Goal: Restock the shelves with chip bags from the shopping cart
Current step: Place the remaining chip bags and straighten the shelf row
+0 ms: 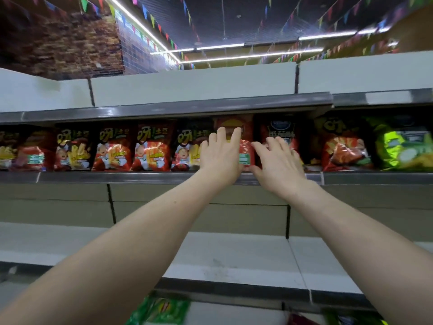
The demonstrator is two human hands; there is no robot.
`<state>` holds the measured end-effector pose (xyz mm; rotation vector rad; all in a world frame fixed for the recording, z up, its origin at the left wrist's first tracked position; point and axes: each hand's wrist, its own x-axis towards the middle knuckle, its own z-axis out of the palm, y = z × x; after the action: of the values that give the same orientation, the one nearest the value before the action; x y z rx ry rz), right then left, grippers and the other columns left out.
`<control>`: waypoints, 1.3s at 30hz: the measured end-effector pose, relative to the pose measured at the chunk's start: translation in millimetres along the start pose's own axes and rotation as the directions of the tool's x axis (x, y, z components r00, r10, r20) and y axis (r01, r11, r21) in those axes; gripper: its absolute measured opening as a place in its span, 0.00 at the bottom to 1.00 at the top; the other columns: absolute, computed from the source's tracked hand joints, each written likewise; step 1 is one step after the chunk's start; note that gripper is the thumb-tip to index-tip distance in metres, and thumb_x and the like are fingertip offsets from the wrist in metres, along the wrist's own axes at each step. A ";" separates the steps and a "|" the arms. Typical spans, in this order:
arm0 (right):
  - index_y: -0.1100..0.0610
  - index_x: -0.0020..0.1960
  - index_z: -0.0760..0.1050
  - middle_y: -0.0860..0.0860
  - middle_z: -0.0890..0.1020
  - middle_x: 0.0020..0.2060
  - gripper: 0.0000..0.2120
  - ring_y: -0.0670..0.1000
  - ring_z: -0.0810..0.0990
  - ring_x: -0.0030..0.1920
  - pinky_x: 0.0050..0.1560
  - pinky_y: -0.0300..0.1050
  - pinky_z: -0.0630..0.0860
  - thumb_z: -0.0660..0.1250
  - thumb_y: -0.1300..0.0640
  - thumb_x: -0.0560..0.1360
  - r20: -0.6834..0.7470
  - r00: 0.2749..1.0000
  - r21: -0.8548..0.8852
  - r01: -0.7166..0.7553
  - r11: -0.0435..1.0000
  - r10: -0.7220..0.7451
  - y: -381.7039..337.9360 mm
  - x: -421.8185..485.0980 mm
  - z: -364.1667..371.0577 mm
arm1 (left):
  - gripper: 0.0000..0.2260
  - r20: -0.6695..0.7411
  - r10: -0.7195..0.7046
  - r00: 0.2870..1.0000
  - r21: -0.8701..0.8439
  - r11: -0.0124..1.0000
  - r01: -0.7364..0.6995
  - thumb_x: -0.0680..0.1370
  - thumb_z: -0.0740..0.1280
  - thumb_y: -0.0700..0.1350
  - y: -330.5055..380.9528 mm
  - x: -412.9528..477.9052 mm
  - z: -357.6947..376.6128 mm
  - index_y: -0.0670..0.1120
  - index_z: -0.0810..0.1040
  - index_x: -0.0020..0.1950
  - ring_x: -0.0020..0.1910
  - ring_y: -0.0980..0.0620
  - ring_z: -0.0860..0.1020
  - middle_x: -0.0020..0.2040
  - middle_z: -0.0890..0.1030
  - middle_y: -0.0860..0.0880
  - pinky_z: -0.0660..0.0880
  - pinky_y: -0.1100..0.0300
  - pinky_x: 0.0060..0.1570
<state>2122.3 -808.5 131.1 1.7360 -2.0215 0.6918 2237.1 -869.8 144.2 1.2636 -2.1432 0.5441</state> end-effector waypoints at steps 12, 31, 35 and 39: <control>0.49 0.75 0.60 0.54 0.62 0.73 0.26 0.56 0.53 0.76 0.71 0.56 0.58 0.61 0.48 0.79 -0.037 0.994 -0.119 -0.107 0.987 0.103 173.4 -47.0 -64.0 | 0.35 -0.035 0.142 0.989 -0.108 0.984 -0.144 0.76 0.68 0.54 189.5 14.7 4.3 0.49 0.53 0.77 0.69 0.40 0.63 0.73 0.60 0.41 0.63 0.49 0.66; 0.50 0.77 0.57 0.56 0.61 0.74 0.27 0.57 0.55 0.75 0.70 0.54 0.59 0.60 0.48 0.80 0.015 0.997 -0.144 -0.068 0.987 0.071 335.9 -32.8 -55.7 | 0.35 0.032 0.051 0.998 -0.085 0.995 -0.048 0.77 0.65 0.58 305.7 64.6 54.4 0.50 0.52 0.78 0.69 0.42 0.64 0.73 0.61 0.43 0.64 0.48 0.66; 0.50 0.76 0.57 0.56 0.60 0.74 0.28 0.56 0.55 0.75 0.70 0.55 0.60 0.61 0.48 0.79 -0.002 0.998 -0.161 -0.069 0.985 0.069 356.0 -10.7 -48.4 | 0.34 0.013 0.050 0.999 -0.130 0.990 -0.048 0.78 0.63 0.58 319.5 91.3 67.9 0.49 0.51 0.78 0.69 0.41 0.63 0.73 0.62 0.42 0.63 0.47 0.65; 0.50 0.77 0.55 0.57 0.55 0.76 0.29 0.58 0.52 0.76 0.70 0.57 0.59 0.61 0.46 0.80 0.001 0.995 -0.158 -0.101 0.982 0.102 379.2 14.6 -44.5 | 0.34 0.102 0.007 0.995 -0.299 0.954 0.024 0.78 0.63 0.57 341.5 123.8 76.5 0.49 0.51 0.78 0.70 0.40 0.63 0.72 0.62 0.41 0.64 0.47 0.65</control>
<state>1744.6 -750.9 131.2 1.5583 -2.1213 0.5387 1867.5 -836.6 152.4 1.1505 -2.2018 0.1423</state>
